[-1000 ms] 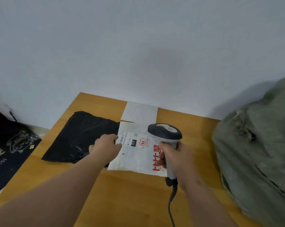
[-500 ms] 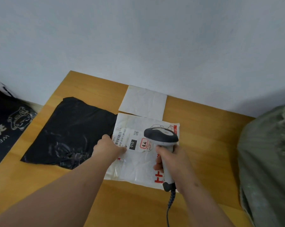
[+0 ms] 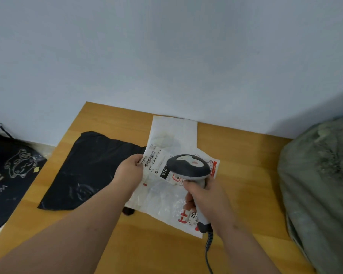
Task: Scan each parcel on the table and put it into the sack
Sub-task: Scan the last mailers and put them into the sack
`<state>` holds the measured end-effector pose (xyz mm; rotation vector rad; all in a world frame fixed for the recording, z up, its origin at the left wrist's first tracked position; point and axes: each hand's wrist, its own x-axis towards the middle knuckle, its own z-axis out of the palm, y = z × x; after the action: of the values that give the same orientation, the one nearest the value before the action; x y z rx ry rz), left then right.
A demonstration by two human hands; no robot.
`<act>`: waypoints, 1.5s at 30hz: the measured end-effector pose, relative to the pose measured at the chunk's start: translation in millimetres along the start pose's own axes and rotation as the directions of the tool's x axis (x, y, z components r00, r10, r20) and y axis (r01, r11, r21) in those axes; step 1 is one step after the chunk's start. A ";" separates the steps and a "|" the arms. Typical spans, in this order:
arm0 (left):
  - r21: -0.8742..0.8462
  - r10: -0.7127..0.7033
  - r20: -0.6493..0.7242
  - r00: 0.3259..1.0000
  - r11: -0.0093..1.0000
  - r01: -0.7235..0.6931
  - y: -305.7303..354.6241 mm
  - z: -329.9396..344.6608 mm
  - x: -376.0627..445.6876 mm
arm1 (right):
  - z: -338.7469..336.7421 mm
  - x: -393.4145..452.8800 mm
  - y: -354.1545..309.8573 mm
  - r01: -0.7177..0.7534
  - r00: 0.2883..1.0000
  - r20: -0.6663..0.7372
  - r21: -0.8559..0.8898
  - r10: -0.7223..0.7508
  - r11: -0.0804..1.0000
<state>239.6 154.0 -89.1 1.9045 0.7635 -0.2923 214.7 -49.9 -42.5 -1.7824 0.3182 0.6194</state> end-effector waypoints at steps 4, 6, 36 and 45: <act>0.048 0.118 -0.001 0.993 0.992 -0.117 19.7 -20.3 -15.5 | 6.1 -27.5 -5.6 0.108 0.994 0.022 -0.033 -0.107 0.994; 0.100 0.160 0.012 0.987 0.982 -0.161 28.1 -30.4 -24.6 | 8.3 -43.5 -8.7 0.155 0.988 0.027 -0.026 -0.154 0.988; 0.273 0.441 0.108 0.891 0.849 -0.453 33.7 -99.6 -168.2 | 39.3 -209.5 -5.8 0.374 0.915 -0.111 -0.128 -0.388 0.918; 0.219 0.476 0.108 0.873 0.845 -0.488 36.1 -94.1 -196.0 | 27.2 -232.3 4.5 0.422 0.889 -0.140 -0.114 -0.435 0.899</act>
<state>99.0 153.0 80.6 2.2358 0.1959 -0.1163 14.5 -48.2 78.5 -1.9063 0.0008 0.1717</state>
